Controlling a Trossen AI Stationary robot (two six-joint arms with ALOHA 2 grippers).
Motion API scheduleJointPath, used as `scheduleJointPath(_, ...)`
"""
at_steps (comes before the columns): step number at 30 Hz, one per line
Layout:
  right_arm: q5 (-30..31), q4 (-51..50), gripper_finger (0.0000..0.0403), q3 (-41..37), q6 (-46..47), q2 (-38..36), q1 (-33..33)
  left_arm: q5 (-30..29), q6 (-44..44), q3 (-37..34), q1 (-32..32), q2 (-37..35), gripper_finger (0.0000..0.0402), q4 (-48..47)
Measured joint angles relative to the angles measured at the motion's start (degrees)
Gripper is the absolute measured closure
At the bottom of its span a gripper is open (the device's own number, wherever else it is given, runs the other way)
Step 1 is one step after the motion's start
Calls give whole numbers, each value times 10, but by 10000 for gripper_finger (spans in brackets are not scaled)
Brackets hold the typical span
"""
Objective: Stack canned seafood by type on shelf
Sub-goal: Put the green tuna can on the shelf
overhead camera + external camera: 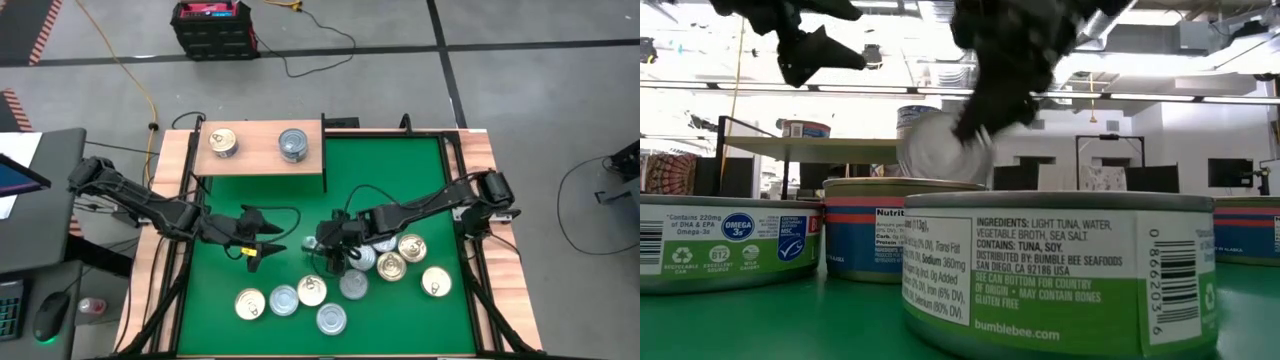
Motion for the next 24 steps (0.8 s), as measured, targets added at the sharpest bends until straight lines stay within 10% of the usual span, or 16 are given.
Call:
scheduleJointPath(12,27,-32,241,92,-75,-2,0,14,111,121,22,129,107,-80)
scheduleJointPath(24,30,-87,238,137,-87,-2,9,19,117,161,22,146,189,-163)
